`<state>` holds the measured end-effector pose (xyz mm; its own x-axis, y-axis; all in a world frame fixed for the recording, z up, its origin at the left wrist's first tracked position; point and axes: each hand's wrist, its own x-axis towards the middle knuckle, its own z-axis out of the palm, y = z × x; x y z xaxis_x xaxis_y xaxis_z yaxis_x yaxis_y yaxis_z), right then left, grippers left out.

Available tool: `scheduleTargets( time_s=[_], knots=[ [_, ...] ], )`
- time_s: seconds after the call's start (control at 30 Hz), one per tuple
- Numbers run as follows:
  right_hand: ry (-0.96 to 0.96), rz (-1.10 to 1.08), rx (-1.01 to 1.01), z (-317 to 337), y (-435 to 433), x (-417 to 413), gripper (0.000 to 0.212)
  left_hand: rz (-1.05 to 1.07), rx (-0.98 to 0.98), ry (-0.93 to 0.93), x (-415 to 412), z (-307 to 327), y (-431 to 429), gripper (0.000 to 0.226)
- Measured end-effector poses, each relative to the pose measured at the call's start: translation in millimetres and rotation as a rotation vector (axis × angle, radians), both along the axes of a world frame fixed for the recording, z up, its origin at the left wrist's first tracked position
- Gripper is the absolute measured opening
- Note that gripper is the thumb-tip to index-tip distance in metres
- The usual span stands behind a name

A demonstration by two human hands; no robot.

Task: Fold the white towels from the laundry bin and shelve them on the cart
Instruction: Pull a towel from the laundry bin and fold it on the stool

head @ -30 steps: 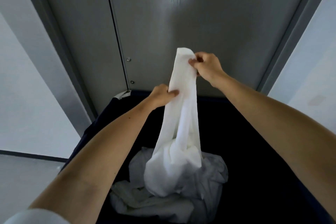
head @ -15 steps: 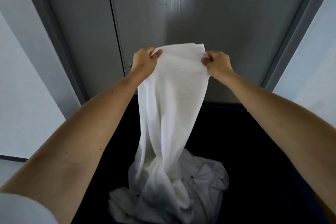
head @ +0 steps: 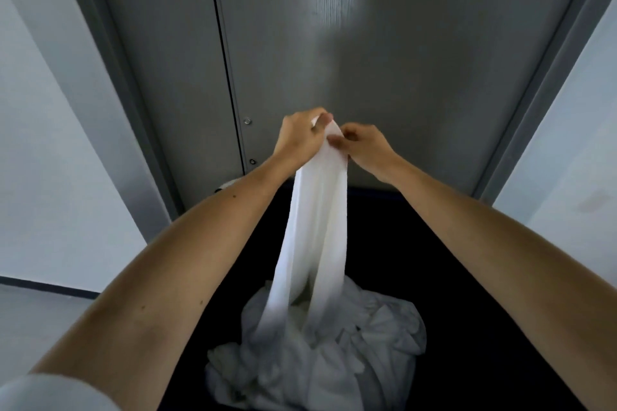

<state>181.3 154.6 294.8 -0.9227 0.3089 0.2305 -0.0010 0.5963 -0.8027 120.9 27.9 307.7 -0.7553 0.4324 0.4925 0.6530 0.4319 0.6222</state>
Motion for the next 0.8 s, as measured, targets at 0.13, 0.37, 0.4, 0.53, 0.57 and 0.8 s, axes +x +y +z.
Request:
scheduleTargets(
  time_s=[0.13,0.37,0.4,0.53,0.57,0.8],
  knots=[
    [-0.212,0.17,-0.071,-16,-2,14,0.026,0.073,0.391,-0.189,-5,38,-2,0.032],
    [-0.297,-0.08,0.207,-30,32,26,0.034,0.334,0.391,-0.327,-38,19,-57,0.025],
    [-0.261,-0.103,0.254,-21,33,25,0.031,0.272,0.242,-0.351,-33,5,-60,0.024],
    [-0.05,0.008,0.287,17,1,12,0.026,-0.204,-0.194,-0.44,9,-23,-30,0.064],
    [-0.016,0.032,0.286,25,-6,10,0.028,-0.238,-0.216,-0.419,15,-26,-19,0.059],
    [-0.001,0.127,-0.147,8,7,29,0.029,-0.127,0.357,-0.462,23,-3,-8,0.022]
  ],
)
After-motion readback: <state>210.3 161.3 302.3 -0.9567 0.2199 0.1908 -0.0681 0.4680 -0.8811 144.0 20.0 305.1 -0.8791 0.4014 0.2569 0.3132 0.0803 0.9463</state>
